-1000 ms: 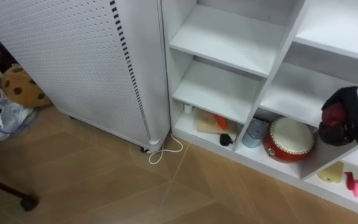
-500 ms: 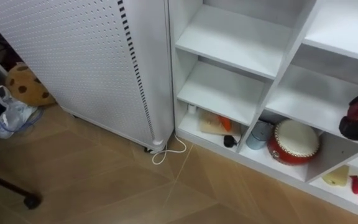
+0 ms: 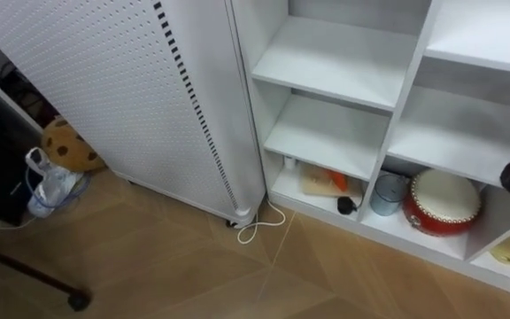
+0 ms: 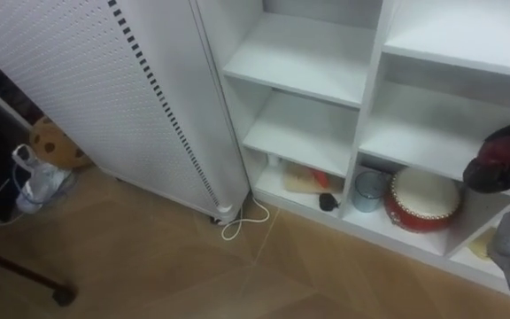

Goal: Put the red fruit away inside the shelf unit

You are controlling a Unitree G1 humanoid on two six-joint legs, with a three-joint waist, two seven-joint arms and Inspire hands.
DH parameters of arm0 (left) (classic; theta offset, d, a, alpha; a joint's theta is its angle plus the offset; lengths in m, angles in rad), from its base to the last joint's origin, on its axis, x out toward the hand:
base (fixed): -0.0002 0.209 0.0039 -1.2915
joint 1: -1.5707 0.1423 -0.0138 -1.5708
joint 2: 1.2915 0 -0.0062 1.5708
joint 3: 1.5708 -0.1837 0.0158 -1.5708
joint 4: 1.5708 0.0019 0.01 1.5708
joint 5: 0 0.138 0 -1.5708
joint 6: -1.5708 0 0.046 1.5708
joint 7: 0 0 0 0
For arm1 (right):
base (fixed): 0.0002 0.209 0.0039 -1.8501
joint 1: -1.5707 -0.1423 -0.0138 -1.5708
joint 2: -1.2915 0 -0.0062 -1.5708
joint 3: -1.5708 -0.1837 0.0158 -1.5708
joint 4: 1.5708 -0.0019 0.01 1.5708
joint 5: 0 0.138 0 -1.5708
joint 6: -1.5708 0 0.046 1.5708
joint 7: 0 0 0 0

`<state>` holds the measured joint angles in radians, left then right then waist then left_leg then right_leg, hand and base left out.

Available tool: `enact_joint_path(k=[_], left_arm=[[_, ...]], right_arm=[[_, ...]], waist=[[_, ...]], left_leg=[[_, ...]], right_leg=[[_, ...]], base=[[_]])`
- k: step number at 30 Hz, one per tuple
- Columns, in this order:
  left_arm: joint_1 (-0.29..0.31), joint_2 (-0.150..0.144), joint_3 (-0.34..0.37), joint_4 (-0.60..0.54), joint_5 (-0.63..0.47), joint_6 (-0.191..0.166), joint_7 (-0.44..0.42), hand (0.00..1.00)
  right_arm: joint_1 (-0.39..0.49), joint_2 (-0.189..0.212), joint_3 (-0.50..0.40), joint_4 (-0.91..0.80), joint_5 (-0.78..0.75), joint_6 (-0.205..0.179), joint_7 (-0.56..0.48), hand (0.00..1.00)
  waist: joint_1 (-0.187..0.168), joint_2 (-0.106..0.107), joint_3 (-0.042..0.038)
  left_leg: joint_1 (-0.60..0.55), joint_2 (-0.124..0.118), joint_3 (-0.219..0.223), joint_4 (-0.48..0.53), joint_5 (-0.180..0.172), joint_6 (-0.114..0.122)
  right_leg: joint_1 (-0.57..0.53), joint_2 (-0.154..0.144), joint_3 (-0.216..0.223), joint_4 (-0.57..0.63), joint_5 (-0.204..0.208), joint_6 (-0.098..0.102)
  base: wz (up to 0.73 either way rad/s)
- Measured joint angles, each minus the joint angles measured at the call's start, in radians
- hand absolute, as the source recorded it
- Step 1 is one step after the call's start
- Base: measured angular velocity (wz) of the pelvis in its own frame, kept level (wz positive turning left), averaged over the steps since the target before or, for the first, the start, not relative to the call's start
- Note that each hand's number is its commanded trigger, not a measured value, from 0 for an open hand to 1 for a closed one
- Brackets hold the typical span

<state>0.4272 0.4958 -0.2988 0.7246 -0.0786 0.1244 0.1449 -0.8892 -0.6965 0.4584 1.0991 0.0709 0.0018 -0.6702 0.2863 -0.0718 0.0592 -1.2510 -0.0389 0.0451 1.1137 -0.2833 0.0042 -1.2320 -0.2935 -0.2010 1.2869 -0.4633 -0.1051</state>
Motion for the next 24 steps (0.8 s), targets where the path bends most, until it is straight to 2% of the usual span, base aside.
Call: enact_joint_path(k=[10, 24], left_arm=[[0.004, 0.000, 0.001, -0.002, -0.008, 0.000, 0.005, 0.00], [0.005, 0.000, 0.001, -0.002, -0.008, 0.001, 0.022, 0.00]], right_arm=[[-0.010, 0.000, 0.000, -0.002, 0.007, -0.001, -0.092, 0.00], [-0.010, 0.000, 0.001, -0.003, 0.051, -0.004, -0.108, 0.00]], waist=[[0.027, 0.009, 0.0010], [0.045, 0.013, 0.0002]], left_leg=[[-0.008, 0.009, 0.003, 0.024, -0.008, 0.007], [-0.015, 0.008, 0.004, 0.046, -0.017, 0.019]], right_leg=[[-0.001, 0.003, 0.000, 0.010, -0.002, 0.003], [0.000, -0.004, -0.001, 0.021, -0.005, 0.014]], base=[[-0.02], [0.00]])
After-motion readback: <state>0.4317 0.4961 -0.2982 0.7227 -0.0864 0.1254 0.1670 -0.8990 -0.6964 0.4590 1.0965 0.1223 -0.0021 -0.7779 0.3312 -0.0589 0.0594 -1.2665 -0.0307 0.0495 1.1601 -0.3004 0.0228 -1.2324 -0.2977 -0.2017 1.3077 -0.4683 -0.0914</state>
